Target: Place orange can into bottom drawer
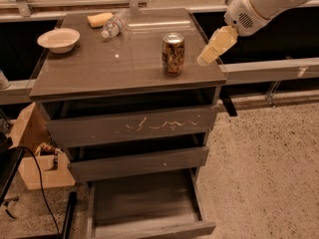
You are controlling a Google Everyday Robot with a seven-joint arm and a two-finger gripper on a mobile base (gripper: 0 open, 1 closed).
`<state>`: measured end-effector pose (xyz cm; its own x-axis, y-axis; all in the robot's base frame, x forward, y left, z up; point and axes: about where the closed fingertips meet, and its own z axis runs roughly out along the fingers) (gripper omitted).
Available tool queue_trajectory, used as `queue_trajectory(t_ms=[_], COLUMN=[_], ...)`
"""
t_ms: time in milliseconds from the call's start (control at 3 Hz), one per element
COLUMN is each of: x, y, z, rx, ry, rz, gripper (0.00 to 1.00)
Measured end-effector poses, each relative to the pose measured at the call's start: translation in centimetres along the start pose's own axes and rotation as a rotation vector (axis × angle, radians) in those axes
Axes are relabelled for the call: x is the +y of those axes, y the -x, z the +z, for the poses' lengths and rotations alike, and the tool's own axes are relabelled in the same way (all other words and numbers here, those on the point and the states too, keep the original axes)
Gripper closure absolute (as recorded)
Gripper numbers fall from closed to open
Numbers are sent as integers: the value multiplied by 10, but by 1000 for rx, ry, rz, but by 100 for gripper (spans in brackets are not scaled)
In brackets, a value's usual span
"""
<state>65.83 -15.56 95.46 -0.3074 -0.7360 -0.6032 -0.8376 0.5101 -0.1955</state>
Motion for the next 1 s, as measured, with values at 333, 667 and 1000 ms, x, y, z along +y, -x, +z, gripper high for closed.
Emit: queue_trajectory(t_ms=[333, 667, 1000], x=[0, 0, -2], y=[-1, 5, 15], z=[12, 33, 57], rx=[0, -15, -34], ry=[10, 28, 41], rz=[1, 2, -2], gripper=[0, 0, 0])
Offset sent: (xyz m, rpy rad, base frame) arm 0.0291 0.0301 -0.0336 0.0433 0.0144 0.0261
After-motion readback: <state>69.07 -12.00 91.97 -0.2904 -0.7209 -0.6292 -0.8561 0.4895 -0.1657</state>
